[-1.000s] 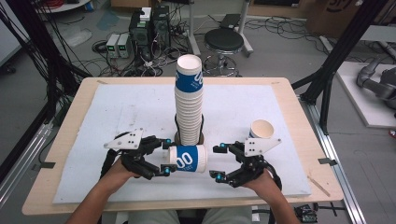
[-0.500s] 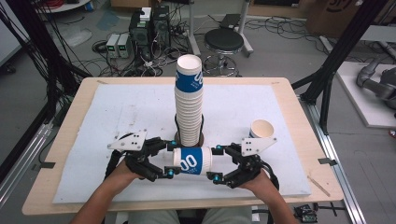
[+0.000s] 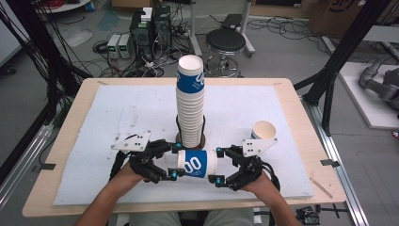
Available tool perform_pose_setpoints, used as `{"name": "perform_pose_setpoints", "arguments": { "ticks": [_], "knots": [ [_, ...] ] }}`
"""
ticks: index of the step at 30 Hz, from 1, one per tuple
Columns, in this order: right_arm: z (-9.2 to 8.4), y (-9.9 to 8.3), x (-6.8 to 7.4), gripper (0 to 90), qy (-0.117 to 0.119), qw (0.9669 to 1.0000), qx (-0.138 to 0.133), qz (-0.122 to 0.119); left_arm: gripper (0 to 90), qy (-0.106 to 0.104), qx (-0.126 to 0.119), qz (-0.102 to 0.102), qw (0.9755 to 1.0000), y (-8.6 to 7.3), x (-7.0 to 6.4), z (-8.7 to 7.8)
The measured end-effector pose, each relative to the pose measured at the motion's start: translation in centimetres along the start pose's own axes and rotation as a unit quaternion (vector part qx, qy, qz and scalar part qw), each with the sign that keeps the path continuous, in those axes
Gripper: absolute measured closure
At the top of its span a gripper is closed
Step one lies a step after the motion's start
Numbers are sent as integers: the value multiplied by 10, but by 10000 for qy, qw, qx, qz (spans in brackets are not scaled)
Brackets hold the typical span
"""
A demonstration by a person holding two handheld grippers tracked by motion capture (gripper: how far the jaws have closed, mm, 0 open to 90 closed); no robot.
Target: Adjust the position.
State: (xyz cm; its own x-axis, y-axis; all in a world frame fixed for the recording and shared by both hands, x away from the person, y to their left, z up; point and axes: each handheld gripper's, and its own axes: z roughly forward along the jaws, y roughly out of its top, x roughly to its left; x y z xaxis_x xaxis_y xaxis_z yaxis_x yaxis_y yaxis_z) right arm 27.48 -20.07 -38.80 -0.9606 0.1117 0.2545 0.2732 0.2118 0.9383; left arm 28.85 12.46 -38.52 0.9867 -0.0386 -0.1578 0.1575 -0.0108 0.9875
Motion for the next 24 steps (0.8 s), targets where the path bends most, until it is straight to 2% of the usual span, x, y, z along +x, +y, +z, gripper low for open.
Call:
{"name": "perform_pose_setpoints", "arguments": {
  "ticks": [10,17,19,20,21,24],
  "knots": [
    [-5,2,0,274,-12,9998,32,-174,312,85,97,97,9999,-2,-1,1],
    [-7,4,1,328,-159,9987,361,-329,309,228,414,180,9987,-6,-4,2],
    [-7,5,1,339,-159,9983,438,-358,279,295,493,79,9983,-7,-4,3],
    [-7,5,1,339,-172,9981,463,-373,235,422,609,-45,9972,-7,-4,4],
    [-7,6,2,339,-177,9978,494,-400,179,477,686,-58,9965,-6,-4,4],
    [-8,8,2,339,-259,9968,615,-430,159,683,852,-253,9937,-4,-5,3]
  ]
}}
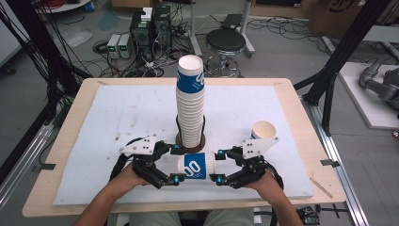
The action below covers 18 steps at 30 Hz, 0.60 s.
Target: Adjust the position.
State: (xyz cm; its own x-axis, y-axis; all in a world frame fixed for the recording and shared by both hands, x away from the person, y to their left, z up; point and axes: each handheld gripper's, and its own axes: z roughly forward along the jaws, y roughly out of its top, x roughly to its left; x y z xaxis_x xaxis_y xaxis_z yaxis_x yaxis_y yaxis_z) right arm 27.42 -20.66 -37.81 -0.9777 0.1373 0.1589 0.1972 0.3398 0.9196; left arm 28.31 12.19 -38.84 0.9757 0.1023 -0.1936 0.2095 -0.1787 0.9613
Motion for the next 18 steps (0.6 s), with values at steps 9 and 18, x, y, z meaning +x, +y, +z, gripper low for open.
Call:
{"name": "perform_pose_setpoints", "arguments": {
  "ticks": [9,18],
  "knots": [
    [-8,18,-1,338,-322,9981,476,-213,158,157,242,139,9995,14,-2,-15],
    [3,51,1,337,-376,9884,1317,-655,158,147,641,306,9974,27,-4,-14]
  ]
}}
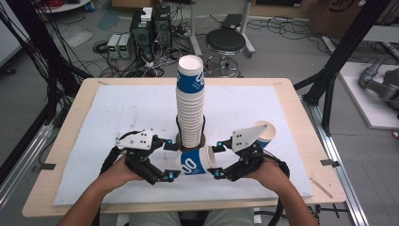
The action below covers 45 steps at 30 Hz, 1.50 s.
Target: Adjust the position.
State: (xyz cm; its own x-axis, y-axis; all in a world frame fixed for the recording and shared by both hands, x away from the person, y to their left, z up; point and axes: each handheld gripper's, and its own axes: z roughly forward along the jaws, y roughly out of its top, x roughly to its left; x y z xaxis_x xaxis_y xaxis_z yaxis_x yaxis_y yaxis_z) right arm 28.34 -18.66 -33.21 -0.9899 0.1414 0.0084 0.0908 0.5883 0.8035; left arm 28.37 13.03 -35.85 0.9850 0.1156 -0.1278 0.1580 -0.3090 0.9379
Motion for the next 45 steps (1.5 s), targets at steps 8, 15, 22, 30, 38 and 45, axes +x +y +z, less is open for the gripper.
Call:
{"name": "perform_pose_setpoints", "arguments": {
  "ticks": [8,15,22,30,38,45],
  "knots": [
    [11,24,0,335,90,9975,640,-270,159,-89,423,39,9991,9,1,2],
    [19,34,0,334,109,9938,1014,-434,159,-107,833,35,9965,10,4,7],
    [26,42,3,335,122,9890,1368,-552,162,-141,1269,105,9918,13,3,19],
    [30,47,5,334,118,9852,1589,-631,195,-209,1561,149,9874,16,5,27],
    [36,48,9,334,127,9803,1832,-728,234,-312,1802,74,9831,13,4,37],
    [41,48,11,334,150,9757,2064,-720,286,-419,1968,73,9795,11,4,43]
  ]
}}
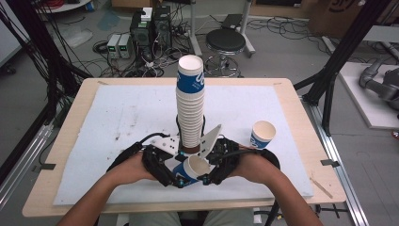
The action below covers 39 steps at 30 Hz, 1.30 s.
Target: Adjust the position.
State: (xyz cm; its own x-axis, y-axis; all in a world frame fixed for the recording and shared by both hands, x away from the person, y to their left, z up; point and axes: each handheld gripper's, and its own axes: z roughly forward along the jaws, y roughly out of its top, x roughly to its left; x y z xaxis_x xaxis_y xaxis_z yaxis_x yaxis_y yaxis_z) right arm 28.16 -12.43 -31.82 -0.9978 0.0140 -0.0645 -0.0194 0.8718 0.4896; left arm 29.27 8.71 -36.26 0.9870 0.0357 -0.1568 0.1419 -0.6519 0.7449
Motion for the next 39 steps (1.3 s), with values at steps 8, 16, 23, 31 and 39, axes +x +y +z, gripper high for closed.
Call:
{"name": "perform_pose_setpoints", "arguments": {
  "ticks": [8,16,23,31,39],
  "knots": [
    [2,1,1,335,51,9999,92,-34,309,-48,69,59,9999,0,-1,5],
    [2,-3,1,306,48,9999,-46,-95,309,25,-114,165,9998,-3,-3,6],
    [0,-12,0,241,197,9986,-494,-1,294,-5,-376,177,9991,-7,-6,4],
    [-15,-21,-3,215,203,9923,-1193,246,287,55,-805,48,9967,-21,-5,0],
    [-29,-46,-4,215,31,9741,-2108,816,278,401,-1420,-123,9890,-40,-3,-11]
  ]
}}
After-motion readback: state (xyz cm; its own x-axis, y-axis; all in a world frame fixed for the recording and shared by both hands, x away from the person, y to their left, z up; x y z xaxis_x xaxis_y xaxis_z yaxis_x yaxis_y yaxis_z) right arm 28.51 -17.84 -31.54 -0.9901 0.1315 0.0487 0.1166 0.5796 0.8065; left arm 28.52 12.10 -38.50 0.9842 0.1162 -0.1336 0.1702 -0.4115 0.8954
